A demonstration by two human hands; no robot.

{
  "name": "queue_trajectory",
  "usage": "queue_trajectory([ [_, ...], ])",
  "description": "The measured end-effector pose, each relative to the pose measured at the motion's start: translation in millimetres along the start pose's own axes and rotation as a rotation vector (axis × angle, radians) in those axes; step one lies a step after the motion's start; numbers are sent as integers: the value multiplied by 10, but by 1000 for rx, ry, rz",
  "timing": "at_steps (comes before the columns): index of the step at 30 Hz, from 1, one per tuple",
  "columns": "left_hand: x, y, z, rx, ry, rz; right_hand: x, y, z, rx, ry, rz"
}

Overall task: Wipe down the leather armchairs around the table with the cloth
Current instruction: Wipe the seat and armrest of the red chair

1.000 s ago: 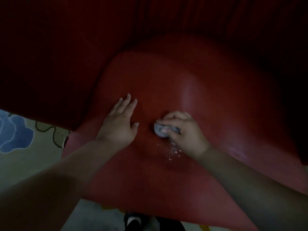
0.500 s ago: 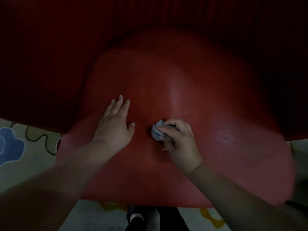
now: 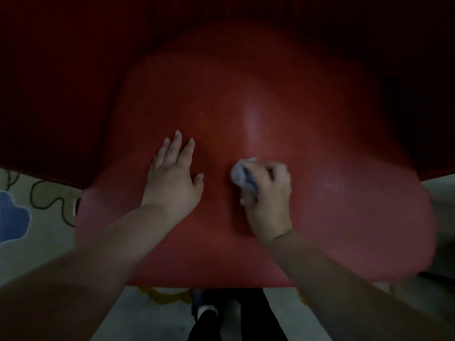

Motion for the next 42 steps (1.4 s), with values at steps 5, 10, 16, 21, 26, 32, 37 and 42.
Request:
queue_trajectory([
  [5, -83, -65, -42, -10, 8, -3, 72, -165, -91, 264, -218, 257],
  [10, -90, -76, -31, -20, 39, -11, 540, -15, -586, 21, -429, 66],
  [16, -136, -128, -179, 48, 5, -24, 104, -182, -105, 79, -188, 109],
  [21, -150, -121, -192, 33, 46, -12, 340, -64, -533, 69, -471, -27],
  [26, -185, -126, -293, -6, 51, -35, 505, 35, -697, -163, -474, -198],
  [32, -297, -105, -494, -84, 64, -25, 205, 7, -412, 191, -277, 5],
  [37, -305, -112, -453, -98, 102, -40, 820, 165, -1133, -54, -451, -208],
  [42, -321, -116, -517, -70, 73, -51, 838, 201, -1211, -464, -292, -367],
])
Point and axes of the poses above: each hand's wrist, its own y-axis towards the middle knuckle, its own x-axis out of the back of the hand, z = x × y, the point moved 1 cm from there along y, towards the middle knuckle, and after that the axes turned 3 degrees about x, right-handed, at the moved point
